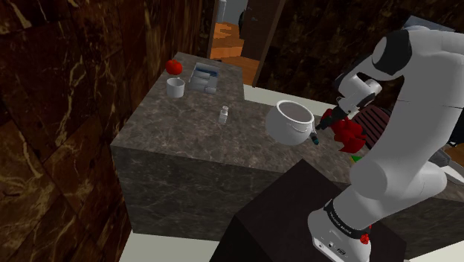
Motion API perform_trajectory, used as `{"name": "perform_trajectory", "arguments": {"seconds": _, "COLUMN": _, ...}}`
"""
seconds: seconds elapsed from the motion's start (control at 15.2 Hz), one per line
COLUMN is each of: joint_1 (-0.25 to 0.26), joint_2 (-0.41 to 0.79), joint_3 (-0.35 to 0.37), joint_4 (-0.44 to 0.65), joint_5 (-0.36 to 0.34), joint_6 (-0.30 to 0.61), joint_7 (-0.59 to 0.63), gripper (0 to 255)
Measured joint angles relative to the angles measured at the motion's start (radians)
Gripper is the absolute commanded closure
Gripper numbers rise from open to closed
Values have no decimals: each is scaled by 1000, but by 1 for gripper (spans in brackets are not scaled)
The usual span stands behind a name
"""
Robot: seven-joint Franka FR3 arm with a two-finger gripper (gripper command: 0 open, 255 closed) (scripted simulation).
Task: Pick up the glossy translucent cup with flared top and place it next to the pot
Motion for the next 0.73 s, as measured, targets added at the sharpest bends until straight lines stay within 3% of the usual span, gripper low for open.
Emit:
{"name": "perform_trajectory", "arguments": {"seconds": 0.46, "joint_1": -34, "joint_2": 88, "joint_3": 48, "joint_4": 19, "joint_5": 108, "joint_6": 34, "joint_7": -14, "gripper": 0}}
{"name": "perform_trajectory", "arguments": {"seconds": 0.73, "joint_1": -36, "joint_2": 95, "joint_3": 52, "joint_4": 18, "joint_5": 119, "joint_6": 45, "joint_7": -18, "gripper": 0}}
